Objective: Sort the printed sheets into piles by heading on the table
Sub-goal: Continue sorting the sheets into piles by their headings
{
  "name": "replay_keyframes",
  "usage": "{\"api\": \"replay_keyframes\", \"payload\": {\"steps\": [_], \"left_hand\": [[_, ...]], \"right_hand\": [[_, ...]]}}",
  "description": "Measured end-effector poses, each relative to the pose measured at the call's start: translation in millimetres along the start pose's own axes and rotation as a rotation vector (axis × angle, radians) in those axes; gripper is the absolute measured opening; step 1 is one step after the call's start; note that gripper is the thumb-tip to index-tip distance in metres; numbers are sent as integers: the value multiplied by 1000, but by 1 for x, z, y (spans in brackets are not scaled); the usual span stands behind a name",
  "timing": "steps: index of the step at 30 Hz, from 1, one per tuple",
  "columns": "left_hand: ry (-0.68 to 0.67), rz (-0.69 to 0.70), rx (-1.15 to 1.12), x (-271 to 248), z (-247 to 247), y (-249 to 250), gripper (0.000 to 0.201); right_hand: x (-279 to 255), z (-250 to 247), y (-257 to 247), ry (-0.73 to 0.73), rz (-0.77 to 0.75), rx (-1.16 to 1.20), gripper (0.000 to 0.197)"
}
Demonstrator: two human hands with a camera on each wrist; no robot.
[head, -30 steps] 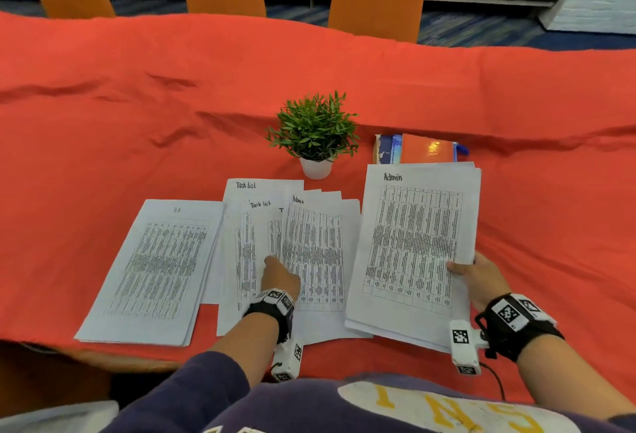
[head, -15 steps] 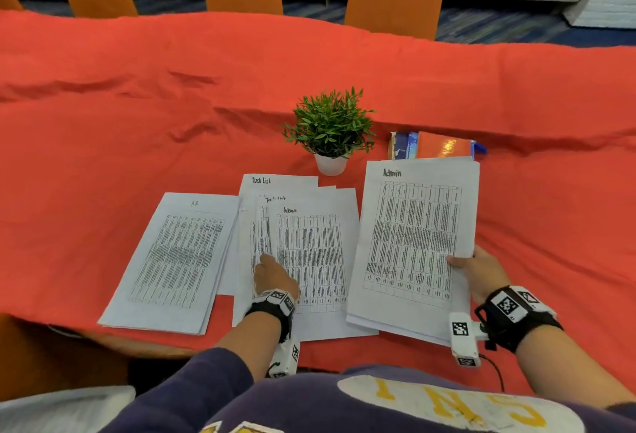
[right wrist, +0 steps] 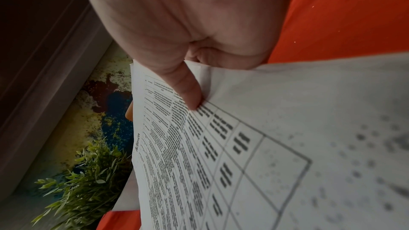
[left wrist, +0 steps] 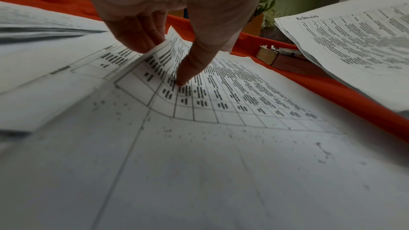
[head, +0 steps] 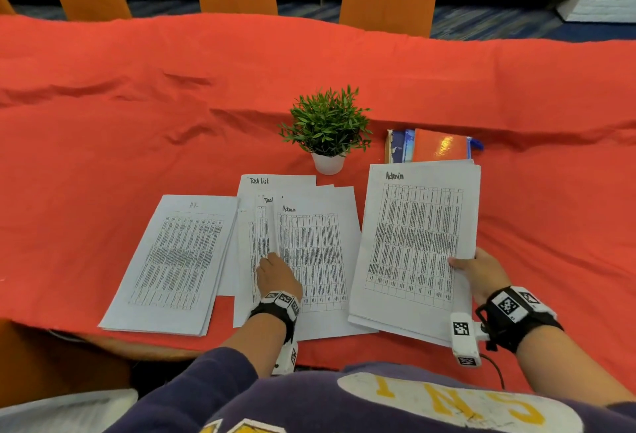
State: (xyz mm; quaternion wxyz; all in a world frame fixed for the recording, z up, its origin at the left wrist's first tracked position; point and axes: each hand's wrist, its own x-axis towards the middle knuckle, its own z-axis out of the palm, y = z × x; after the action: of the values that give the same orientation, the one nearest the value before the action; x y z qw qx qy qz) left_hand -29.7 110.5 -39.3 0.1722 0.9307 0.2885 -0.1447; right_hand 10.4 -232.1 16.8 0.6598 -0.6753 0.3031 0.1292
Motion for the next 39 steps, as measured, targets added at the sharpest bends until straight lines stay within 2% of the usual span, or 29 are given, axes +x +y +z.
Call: {"api": "replay_keyframes", "payload": {"steps": [6,9,12,16,19,23,28,32,36,39], "left_hand": [[-104,18,-248,4,-15,6,50],[-93,33,-419,0,-39,12,45],[-54,50,-563,-1,-74,11,37],[-7,74,-639,3,-118,-3,46],[-34,107,-740,0,-134,-3,30],[-129,110,-803,-11,-122,13,20],[-215,52,-787,-24,-99,34,50],[-210,46,-794,-23,-96,37,46],[-201,13,-776,-20,-93,34,45],[-244,-22,-867,-21,-95,28,42]], "right_hand": [[-6,0,-7,14,3,-3,43],[0,-1,-8,39,2,4,39],[11,-6,-8,67,-17,-15,44],[20,-13,-14,83,-35,-34,48],[12,-1,-26,25,-47,-24,46],[-10,37,-33,-85,-70,-6,42],[-38,80,-32,-218,-109,42,26],[-48,96,-29,-296,-149,76,39],[-40,104,-21,-331,-100,55,40],[-36,112,-17,-348,-65,19,37]]}}
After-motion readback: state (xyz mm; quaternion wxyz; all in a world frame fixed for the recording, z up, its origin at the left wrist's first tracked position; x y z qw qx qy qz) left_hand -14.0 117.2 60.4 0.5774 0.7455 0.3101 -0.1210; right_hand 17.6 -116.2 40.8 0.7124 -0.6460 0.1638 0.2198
